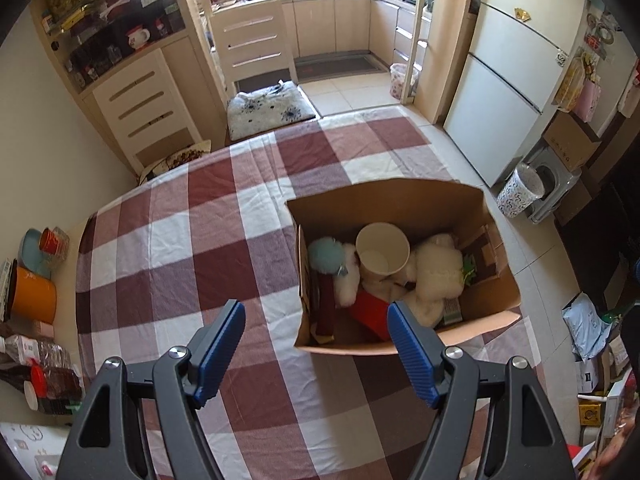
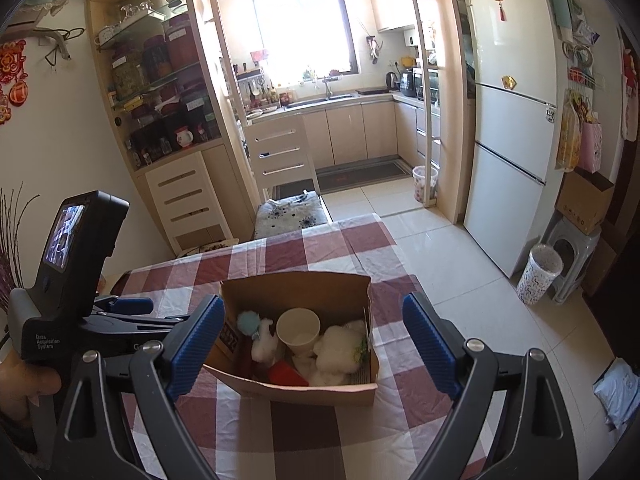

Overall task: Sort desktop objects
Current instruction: 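Withdraw both open tools back from the filled box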

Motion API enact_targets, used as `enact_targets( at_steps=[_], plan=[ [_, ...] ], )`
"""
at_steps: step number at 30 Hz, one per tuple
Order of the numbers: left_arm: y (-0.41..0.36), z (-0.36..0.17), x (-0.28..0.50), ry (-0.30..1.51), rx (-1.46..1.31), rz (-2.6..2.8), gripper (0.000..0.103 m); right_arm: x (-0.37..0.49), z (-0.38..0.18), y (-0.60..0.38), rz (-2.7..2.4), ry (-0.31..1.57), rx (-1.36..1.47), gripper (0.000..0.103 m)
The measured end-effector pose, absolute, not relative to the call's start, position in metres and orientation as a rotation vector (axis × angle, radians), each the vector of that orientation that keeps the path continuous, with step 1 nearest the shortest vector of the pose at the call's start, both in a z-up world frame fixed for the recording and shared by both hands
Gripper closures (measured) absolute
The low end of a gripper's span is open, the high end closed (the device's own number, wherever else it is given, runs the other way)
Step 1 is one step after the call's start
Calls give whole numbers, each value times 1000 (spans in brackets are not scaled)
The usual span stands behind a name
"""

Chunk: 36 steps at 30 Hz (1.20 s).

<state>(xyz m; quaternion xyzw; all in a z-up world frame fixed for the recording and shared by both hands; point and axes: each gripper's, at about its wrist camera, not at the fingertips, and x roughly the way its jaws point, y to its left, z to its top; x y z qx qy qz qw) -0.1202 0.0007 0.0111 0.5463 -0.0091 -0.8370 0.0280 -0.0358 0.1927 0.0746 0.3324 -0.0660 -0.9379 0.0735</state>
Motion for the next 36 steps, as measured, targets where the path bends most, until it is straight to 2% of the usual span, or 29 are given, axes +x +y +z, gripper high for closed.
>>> enact_targets(
  at_steps=[12, 22, 36],
  plan=[
    [0, -4, -109, 15, 1736, -2517, 27, -34, 42, 189, -2807, -114, 1139, 11],
    [12, -20, -101, 16, 1806, -2495, 25, -31, 23, 195, -2778, -148, 1222, 11],
    [36, -9, -95, -93, 1744, -2574, 25, -32, 21, 199, -2780, -183, 1247, 11]
  ],
)
